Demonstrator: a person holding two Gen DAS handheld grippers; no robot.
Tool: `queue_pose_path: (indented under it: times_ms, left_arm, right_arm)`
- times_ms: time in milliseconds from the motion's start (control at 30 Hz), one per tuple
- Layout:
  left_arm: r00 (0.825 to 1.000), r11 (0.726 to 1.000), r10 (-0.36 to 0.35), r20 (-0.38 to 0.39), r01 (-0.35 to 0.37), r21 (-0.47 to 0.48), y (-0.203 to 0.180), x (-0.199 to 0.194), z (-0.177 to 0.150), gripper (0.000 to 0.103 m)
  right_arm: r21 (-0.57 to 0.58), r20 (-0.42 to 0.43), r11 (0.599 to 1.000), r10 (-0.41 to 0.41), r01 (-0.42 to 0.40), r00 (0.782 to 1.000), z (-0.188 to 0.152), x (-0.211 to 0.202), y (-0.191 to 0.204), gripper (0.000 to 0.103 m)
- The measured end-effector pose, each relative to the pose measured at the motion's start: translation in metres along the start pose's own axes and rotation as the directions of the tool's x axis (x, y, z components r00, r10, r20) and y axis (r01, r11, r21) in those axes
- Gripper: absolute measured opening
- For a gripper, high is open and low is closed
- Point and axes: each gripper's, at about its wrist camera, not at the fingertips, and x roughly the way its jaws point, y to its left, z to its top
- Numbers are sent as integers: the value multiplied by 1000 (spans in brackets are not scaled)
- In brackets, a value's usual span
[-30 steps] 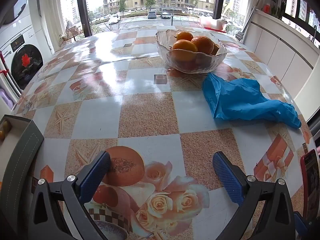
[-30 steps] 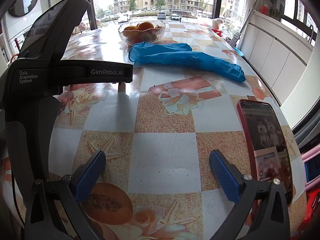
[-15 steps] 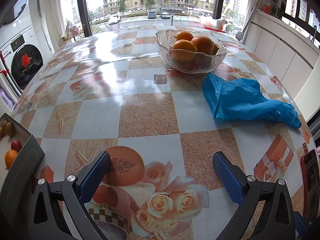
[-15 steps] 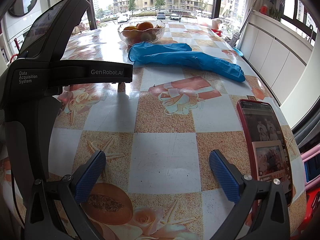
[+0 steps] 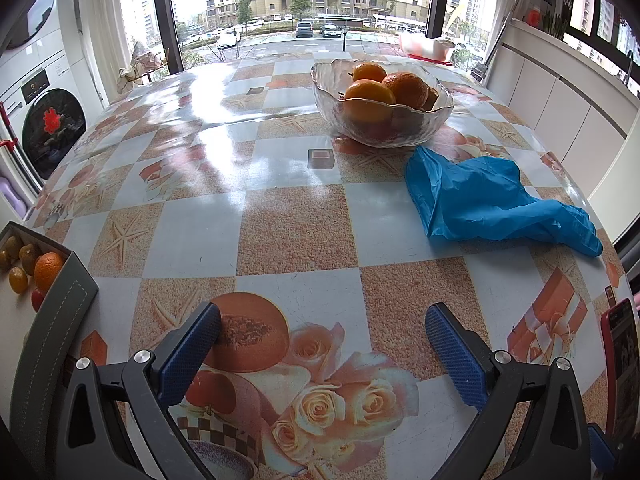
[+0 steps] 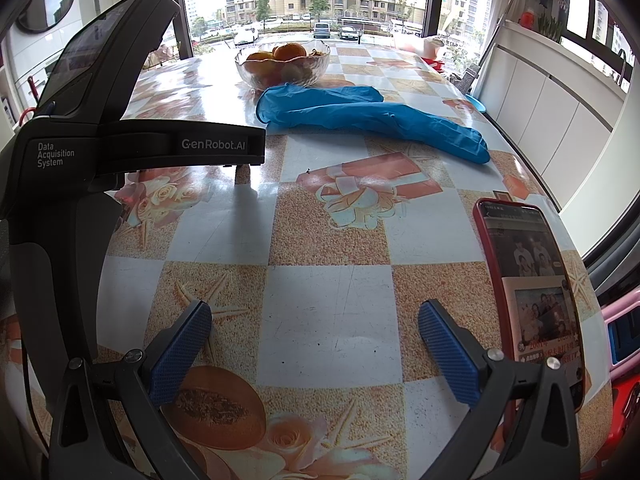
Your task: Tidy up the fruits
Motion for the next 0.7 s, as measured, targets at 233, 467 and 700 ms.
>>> queue_pose_path:
  times_ms: [233, 467, 700]
  left_arm:
    - [1000, 1000, 0, 0, 0, 0, 0, 0, 0, 103]
    - [1000, 1000, 0, 0, 0, 0, 0, 0, 0, 103]
    - [1000, 1000, 0, 0, 0, 0, 0, 0, 0, 103]
  right_arm:
    - [33, -12, 999, -24, 24, 1000, 0, 0, 0, 103]
    - [54, -11, 998, -40, 41, 999, -1, 0, 0, 103]
    - [55, -5, 998, -42, 42, 999, -3, -2, 1, 103]
